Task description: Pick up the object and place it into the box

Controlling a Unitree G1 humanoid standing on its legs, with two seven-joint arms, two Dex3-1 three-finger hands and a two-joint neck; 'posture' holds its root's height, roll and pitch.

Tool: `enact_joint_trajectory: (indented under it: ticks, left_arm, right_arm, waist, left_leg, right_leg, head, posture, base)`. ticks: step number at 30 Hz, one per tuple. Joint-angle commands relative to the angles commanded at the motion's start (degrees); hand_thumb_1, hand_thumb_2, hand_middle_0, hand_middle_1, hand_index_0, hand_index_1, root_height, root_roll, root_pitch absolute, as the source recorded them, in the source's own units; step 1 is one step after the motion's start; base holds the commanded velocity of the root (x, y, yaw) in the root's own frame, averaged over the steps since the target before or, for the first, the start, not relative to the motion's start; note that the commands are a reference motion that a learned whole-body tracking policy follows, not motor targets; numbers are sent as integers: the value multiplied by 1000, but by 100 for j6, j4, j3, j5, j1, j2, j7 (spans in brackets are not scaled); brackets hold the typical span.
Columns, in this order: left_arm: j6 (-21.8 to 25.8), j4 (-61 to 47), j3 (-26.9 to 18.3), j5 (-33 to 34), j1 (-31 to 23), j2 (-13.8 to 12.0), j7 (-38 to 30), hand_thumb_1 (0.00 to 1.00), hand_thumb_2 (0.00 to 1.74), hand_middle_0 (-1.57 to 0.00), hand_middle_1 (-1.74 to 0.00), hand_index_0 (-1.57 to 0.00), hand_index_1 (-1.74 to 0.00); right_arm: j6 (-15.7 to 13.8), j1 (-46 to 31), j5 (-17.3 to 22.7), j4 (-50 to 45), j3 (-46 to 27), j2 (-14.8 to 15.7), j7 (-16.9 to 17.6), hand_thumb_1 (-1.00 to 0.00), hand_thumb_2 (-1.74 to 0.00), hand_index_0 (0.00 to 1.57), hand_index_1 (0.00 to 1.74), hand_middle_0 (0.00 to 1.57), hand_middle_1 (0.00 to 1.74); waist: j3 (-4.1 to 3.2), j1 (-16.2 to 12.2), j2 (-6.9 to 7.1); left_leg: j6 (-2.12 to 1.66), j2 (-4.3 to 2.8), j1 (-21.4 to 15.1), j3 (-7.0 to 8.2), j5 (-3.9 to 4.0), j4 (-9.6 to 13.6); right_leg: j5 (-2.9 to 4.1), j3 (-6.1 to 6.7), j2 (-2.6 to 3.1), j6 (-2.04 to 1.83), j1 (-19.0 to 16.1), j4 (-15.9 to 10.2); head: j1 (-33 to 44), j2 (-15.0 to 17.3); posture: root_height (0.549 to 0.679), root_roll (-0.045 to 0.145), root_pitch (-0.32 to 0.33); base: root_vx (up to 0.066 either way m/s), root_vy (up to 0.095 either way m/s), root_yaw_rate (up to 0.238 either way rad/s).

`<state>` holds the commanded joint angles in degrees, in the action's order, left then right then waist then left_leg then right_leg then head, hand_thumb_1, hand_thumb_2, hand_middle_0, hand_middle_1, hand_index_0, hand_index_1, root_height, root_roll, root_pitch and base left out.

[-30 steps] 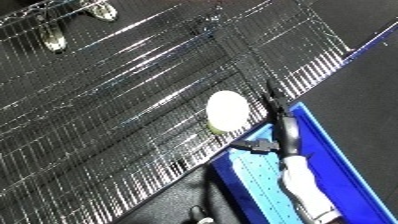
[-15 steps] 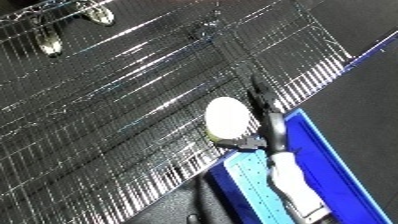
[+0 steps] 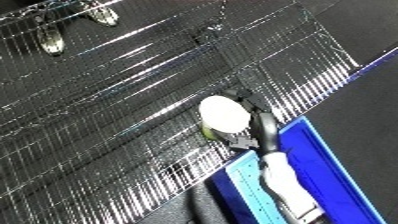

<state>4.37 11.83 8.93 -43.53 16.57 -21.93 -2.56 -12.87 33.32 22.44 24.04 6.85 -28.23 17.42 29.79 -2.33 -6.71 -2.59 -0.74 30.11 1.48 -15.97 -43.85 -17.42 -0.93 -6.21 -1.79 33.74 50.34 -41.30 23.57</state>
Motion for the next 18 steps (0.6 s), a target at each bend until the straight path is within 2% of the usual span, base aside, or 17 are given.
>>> enact_joint_trajectory:
  ticks: [6,11,15,18]
  left_arm:
    - [-15,-8,-43,-32,-28,-32,22,1000,1740,-1570,-1740,-1570,-1740]
    - [13,-46,-128,-21,-128,-22,31,1000,1740,-1570,-1740,-1570,-1740]
    - [22,-97,-219,5,-255,-24,74,1000,1740,-1570,-1740,-1570,-1740]
    - [45,-136,-301,26,-381,-23,140,1000,1740,-1570,-1740,-1570,-1740]
  right_arm:
    - [-142,-46,-103,-250,-57,-5,61,-700,-1218,1099,1218,1099,1218]
    - [-160,-213,-374,-777,-203,-1,211,-700,-1218,1099,1218,1099,1218]
    - [-158,-427,-553,-1274,-333,18,358,-700,-1218,1099,1218,1099,1218]
    - [-212,-685,-547,-1656,-485,24,446,-700,-1218,1099,1218,1099,1218]
  waist:
    - [0,-1,76]
    - [0,-37,146]
    - [0,-83,212]
    - [0,-145,266]
  left_leg:
    - [-5,-13,-149,-43,29,129]
    - [-11,-40,-282,-36,54,245]
    - [-9,-80,-409,-18,42,293]
    - [-1,-111,-529,4,6,308]
  right_leg:
    - [33,-34,10,-28,-179,-137]
    - [61,-53,38,-47,-311,-244]
    - [64,-52,62,-64,-429,-296]
    - [73,-33,69,-83,-540,-353]
  head:
    - [182,-139]
    - [321,-241]
    - [344,-232]
    - [277,-178]
  posture:
    - [632,92,49]
    - [635,88,42]
    - [636,83,32]
    - [637,81,21]
  base:
    - [-2,-12,-8]
    - [-21,1,-48]
    - [-18,5,-78]
    - [-10,22,-104]
